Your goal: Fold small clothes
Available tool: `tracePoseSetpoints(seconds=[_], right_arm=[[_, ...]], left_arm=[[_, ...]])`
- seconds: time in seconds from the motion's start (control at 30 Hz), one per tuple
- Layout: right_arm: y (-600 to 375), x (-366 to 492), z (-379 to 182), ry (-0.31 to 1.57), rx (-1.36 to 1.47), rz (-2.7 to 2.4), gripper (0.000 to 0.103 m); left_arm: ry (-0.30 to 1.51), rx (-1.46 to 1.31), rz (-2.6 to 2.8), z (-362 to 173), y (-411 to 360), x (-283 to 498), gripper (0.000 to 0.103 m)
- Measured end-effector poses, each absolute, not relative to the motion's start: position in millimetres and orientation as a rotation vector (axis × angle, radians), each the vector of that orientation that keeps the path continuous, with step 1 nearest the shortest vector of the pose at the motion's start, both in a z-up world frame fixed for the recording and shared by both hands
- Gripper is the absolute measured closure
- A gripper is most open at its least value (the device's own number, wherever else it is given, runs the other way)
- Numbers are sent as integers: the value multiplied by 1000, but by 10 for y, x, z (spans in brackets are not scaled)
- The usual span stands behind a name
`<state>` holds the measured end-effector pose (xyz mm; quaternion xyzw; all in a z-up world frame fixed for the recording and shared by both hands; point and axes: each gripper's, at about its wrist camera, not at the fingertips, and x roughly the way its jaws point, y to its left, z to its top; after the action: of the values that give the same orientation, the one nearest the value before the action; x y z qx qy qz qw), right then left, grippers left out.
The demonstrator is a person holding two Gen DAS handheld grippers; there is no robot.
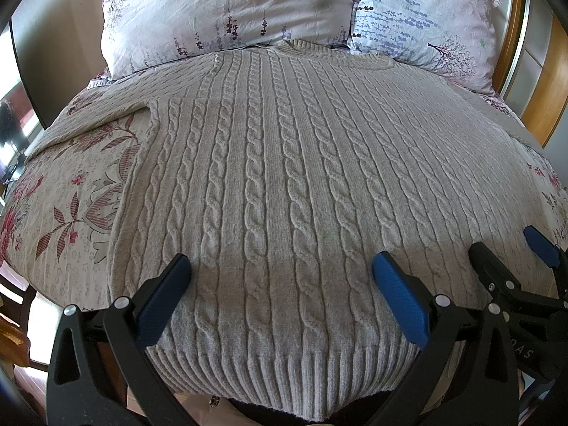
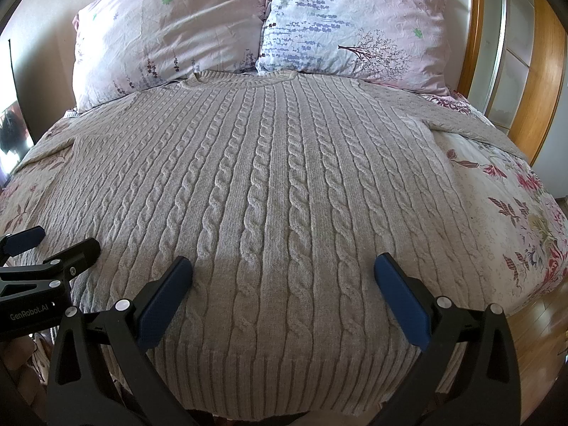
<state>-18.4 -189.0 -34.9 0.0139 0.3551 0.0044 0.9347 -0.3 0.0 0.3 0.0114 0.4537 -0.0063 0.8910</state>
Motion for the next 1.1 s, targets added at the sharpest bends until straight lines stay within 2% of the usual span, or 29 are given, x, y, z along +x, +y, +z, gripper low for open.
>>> tracePoseSetpoints(seconds=[1.1], right_arm=[[-1882,-162,-357,727,27,8,1]], left_arm=[[941,24,-13,4,0,-4,2]])
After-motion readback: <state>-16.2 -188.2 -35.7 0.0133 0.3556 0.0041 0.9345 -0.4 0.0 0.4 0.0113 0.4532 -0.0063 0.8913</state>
